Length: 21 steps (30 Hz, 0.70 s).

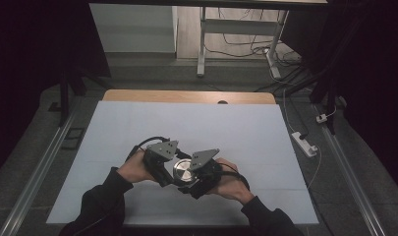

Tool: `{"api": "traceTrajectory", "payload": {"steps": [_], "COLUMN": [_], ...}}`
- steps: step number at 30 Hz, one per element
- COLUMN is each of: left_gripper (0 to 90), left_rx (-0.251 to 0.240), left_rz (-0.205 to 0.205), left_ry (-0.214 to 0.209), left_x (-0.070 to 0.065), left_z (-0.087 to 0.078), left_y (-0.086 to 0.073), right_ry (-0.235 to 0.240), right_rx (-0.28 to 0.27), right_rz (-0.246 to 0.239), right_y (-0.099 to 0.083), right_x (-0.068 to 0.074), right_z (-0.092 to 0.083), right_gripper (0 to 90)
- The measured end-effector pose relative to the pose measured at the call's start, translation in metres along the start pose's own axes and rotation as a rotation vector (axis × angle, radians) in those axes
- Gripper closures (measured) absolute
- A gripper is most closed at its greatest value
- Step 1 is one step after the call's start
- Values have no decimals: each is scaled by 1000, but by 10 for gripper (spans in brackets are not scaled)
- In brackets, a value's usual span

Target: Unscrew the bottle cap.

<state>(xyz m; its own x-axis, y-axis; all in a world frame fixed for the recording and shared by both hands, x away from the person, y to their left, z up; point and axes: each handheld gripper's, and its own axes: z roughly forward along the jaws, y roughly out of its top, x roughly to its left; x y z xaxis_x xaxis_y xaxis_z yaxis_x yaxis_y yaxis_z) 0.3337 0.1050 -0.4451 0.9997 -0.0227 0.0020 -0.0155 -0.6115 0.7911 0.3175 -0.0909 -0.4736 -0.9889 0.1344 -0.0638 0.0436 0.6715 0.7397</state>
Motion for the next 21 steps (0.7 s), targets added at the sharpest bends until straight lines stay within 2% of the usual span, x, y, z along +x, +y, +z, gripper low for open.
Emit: {"api": "traceTrajectory", "payload": {"steps": [1, 2, 3, 4, 5, 6, 7, 8, 9, 10, 11, 12, 14, 15, 16, 17, 18, 19, 20, 21], "left_gripper": [188, 188, 188, 189, 189, 189, 189, 189, 189, 188, 188, 188, 172, 129, 92, 81, 56, 41, 39, 29], "left_rx": [0, -14, -14, -23, -23, -28, -28, -32, -32, -32, -32, -31, -33, -33, -51, -51, -68, -90, -90, -91], "left_rz": [0, -36, -36, -76, -76, -121, -121, -167, -167, -196, -196, -207, -201, -201, -199, -199, -200, -189, -189, -147], "left_ry": [0, 41, 41, 96, 96, 165, 165, 232, 232, 302, 302, 338, 331, 331, 302, 302, 270, 219, 219, 150], "left_x": [0, 0, 0, 0, 0, -1, -1, -3, -3, -6, -6, -8, -7, -7, -4, -4, -2, 0, 0, 1], "left_z": [0, 1, 1, 3, 3, 5, 5, 9, 9, 13, 13, 14, 13, 13, 8, 8, 2, -6, -6, -15], "left_y": [0, 0, 0, 2, 2, 5, 5, 8, 8, 13, 13, 16, 17, 17, 15, 15, 13, 8, 8, 3], "right_ry": [0, -28, -28, -67, -87, -110, -110, -168, -168, -215, -215, -239, -238, -234, -224, -224, -198, -190, -175, -152], "right_rx": [0, -5, -5, -5, -7, -10, -10, -13, -13, -17, -17, -24, -33, -37, -43, -43, -46, -46, -45, -46], "right_rz": [0, 18, 18, 42, 57, 78, 78, 122, 122, 147, 147, 183, 191, 185, 184, 184, 161, 152, 140, 129], "right_y": [0, 0, 0, -1, -1, -1, -1, -1, -1, -2, -2, -3, -4, -4, -3, -3, -2, -2, -2, -1], "right_x": [0, -3, -3, -5, -6, -8, -8, -10, -10, -12, -12, -13, -13, -13, -12, -12, -11, -10, -10, -9], "right_z": [0, -1, -1, -2, -3, -3, -3, -4, -4, -4, -4, -4, -5, -6, -6, -6, -7, -7, -7, -7], "right_gripper": [152, 151, 151, 151, 151, 151, 151, 151, 151, 152, 152, 151, 151, 152, 152, 152, 151, 151, 151, 151]}}
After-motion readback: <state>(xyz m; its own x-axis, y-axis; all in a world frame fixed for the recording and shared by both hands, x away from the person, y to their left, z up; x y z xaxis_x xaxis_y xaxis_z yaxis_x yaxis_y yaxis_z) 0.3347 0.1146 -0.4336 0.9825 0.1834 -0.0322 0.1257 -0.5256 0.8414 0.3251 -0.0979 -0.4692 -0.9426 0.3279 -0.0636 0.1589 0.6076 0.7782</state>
